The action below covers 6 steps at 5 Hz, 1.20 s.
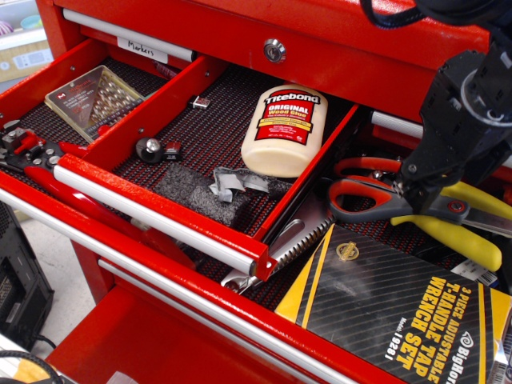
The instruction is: Pick up scissors and put into drawer
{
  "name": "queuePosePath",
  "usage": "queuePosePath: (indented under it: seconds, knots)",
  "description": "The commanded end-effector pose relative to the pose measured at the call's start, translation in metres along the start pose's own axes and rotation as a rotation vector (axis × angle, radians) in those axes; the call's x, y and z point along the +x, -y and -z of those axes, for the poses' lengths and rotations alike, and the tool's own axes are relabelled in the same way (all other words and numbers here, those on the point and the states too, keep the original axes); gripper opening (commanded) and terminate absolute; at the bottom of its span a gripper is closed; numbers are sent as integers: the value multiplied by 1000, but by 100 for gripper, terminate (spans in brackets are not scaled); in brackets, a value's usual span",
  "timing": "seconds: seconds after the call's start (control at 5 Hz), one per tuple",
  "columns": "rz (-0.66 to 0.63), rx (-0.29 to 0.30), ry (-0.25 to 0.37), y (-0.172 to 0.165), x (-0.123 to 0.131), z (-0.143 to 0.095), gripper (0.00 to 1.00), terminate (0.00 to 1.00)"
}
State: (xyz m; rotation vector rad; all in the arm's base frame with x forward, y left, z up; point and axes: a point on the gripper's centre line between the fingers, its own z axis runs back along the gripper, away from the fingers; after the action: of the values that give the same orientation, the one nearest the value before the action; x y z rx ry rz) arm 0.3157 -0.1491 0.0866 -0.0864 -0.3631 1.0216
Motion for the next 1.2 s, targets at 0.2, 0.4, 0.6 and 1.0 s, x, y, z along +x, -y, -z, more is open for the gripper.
queuePosePath:
  seconds: [0.2, 0.4, 0.6, 1.0]
  knots:
    - [8, -73, -80, 11, -3, 11, 100, 0]
    - [14, -45, -83, 10, -3, 13, 0, 0]
    - [32, -34, -116, 4, -5, 13, 0, 0]
    - [36, 37, -92, -9, -2, -4, 0, 0]
